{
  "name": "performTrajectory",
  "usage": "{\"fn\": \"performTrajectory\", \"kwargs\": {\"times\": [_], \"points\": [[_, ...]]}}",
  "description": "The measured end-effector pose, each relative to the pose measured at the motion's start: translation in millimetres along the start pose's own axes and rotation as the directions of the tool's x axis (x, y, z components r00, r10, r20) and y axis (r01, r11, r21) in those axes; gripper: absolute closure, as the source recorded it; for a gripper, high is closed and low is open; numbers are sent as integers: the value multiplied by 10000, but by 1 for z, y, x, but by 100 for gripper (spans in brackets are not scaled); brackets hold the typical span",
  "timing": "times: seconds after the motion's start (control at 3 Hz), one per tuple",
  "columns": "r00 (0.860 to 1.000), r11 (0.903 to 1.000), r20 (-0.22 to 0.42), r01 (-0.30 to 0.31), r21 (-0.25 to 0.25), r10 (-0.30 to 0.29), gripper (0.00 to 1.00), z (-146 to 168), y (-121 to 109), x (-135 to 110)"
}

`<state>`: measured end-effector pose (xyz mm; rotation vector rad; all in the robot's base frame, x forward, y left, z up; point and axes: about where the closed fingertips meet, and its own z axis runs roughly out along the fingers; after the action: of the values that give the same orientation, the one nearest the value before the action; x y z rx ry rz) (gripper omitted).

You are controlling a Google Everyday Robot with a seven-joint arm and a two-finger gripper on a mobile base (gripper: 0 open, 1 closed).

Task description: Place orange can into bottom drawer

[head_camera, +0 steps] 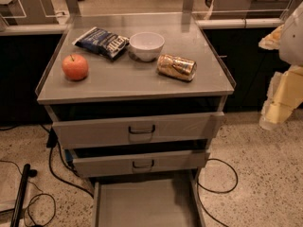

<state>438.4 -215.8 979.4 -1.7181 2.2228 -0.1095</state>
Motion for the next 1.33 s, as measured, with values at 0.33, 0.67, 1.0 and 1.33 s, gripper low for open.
{"fn": "performTrajectory", "kwargs": {"times": [0.33,0.67,1.0,1.33], "points": [[10000,10000,12,15,26,-15,0,-1,1,-1],[9997,10000,253,-61,-7,61,0,4,6,-15],[9950,9987,866,-510,30,505,0,13,9,-32],[9679,9873,2060,-1547,362,1441,0,26,0,-49]]}}
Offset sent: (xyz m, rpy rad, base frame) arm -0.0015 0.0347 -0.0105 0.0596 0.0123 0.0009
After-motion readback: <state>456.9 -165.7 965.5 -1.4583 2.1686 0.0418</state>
